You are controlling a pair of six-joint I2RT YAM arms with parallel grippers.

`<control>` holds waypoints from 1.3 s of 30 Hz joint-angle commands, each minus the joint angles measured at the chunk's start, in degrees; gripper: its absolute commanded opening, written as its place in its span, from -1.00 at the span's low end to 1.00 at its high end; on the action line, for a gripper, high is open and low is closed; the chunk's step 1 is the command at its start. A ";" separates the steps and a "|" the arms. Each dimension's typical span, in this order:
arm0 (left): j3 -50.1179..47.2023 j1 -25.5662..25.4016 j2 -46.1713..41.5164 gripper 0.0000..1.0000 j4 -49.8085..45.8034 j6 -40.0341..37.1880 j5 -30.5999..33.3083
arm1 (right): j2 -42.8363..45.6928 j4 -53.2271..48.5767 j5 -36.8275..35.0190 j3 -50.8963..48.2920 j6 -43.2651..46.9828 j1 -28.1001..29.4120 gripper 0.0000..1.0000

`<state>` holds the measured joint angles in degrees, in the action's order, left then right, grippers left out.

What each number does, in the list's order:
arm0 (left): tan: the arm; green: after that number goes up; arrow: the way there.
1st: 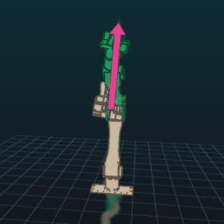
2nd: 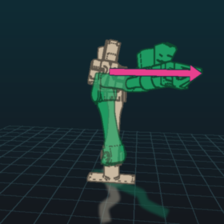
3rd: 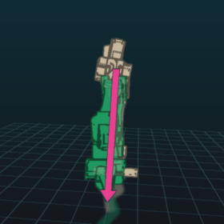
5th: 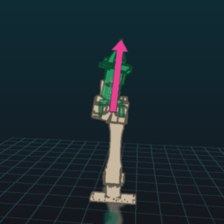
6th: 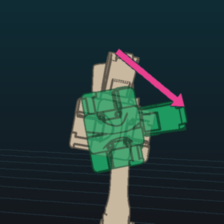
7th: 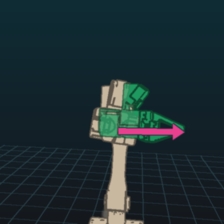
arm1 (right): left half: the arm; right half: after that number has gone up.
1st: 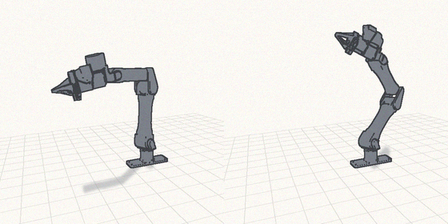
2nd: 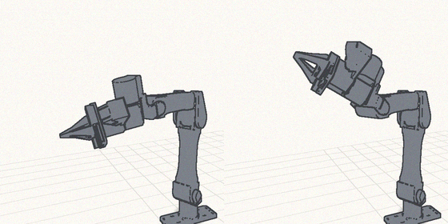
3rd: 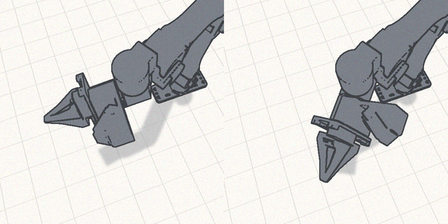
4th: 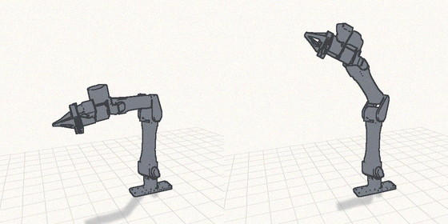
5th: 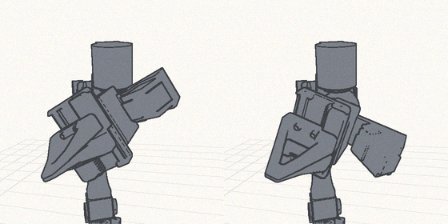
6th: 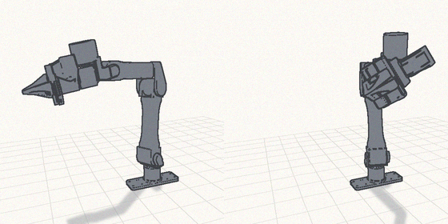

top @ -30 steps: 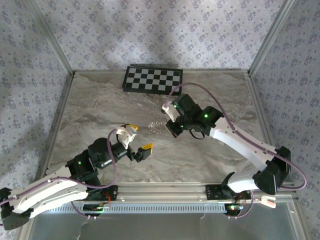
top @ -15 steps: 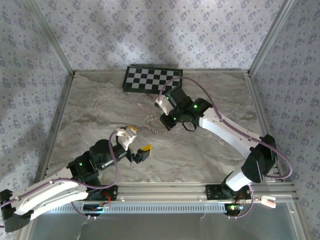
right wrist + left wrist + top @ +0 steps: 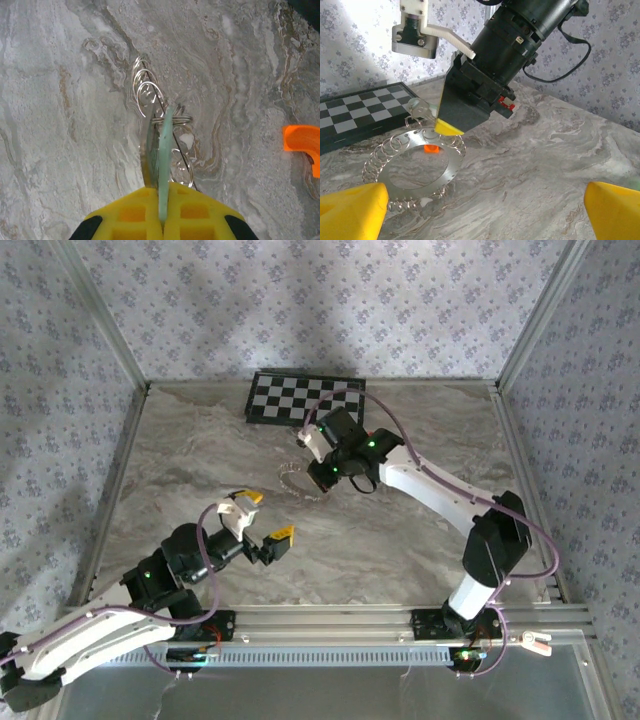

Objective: Put the keys on the keyring

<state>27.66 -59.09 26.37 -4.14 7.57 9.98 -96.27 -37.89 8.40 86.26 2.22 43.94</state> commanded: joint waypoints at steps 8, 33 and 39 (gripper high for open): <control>0.65 0.47 -1.48 0.99 -0.60 -0.40 1.60 | -5.10 3.18 1.65 5.13 -1.43 1.12 -1.00; 0.11 1.79 -1.43 0.99 0.68 -0.85 2.15 | -10.28 0.39 3.54 9.56 0.77 1.19 -1.00; -0.26 1.79 -2.35 0.99 0.89 -1.15 2.88 | -8.73 -0.38 3.12 7.34 1.03 1.06 -1.00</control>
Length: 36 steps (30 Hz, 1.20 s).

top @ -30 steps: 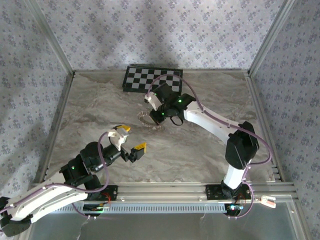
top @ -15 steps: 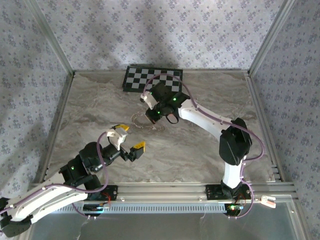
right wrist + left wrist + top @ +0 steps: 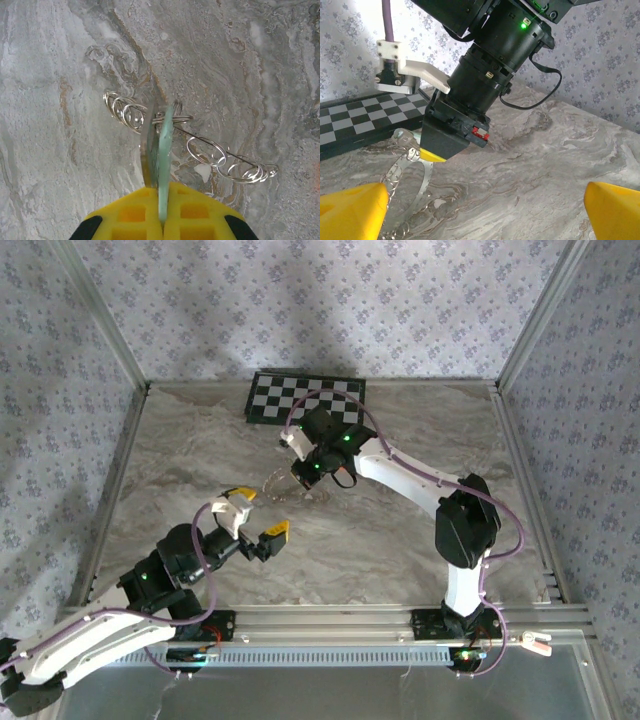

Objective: Put the keys on the keyring

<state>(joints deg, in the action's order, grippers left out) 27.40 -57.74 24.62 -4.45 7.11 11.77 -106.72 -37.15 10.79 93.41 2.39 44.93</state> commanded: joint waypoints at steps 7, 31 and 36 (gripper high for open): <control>0.02 0.43 -1.29 0.99 0.75 -0.48 1.24 | 3.05 -1.52 0.64 -2.55 0.70 0.42 -1.00; -0.16 0.48 -2.02 0.99 0.66 -0.51 1.23 | 9.60 1.50 -0.02 -17.00 -3.42 1.79 -1.00; -0.33 0.43 -2.02 0.99 1.11 -0.59 1.01 | 10.32 1.99 -0.06 -20.47 -4.50 2.43 -1.00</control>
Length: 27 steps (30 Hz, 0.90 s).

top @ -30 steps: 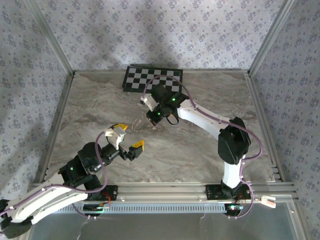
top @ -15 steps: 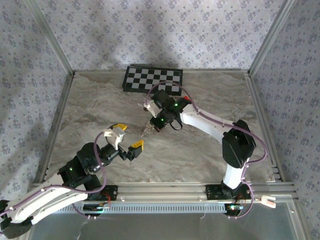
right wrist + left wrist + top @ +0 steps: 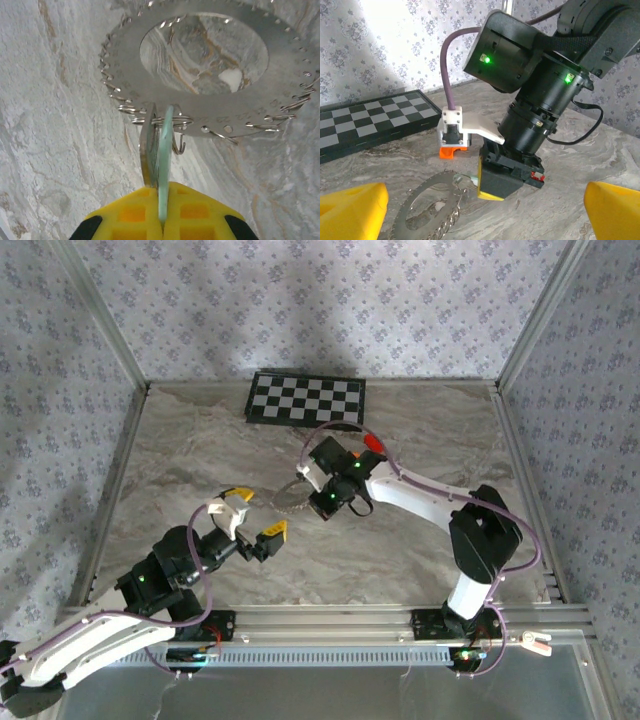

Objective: Put the keys on the keyring

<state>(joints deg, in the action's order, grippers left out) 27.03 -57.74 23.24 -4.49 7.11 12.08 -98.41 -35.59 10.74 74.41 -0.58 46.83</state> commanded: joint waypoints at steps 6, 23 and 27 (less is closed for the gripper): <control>0.00 0.43 -0.99 0.99 1.06 -0.78 0.36 | 3.11 0.92 -0.01 -5.42 -3.40 0.56 -1.00; -0.40 0.44 -2.41 1.00 1.50 -0.87 -0.20 | 6.41 3.62 -1.43 -14.16 -7.25 1.15 -1.00; -0.33 0.43 -2.35 0.99 1.74 -0.94 -0.30 | 7.76 5.20 -1.60 -17.19 -8.84 1.46 -1.00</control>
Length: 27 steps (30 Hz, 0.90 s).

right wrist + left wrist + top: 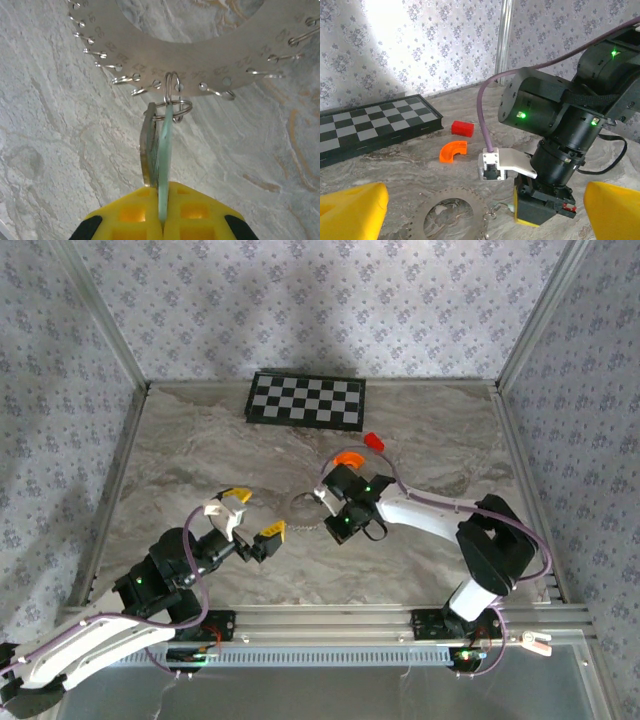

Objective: Put the keys on the keyring

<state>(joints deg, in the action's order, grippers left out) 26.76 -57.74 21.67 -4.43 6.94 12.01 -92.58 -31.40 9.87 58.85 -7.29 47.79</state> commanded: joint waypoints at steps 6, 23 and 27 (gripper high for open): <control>0.37 0.44 -0.69 0.99 2.08 -1.56 -0.50 | 2.60 0.94 -1.07 -3.82 -2.51 0.81 -1.00; 1.45 0.45 1.31 0.99 1.71 -1.35 -0.36 | 2.88 1.63 -0.80 -8.61 -3.78 1.88 -1.00; 1.32 0.43 1.48 0.99 1.64 -1.22 -0.75 | 2.50 1.68 -0.38 -8.97 -4.13 2.21 -1.00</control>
<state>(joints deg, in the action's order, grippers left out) 26.76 -57.74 23.31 -4.43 6.50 11.97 -91.26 -29.58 9.67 50.57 -10.15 49.45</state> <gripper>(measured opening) 0.997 0.052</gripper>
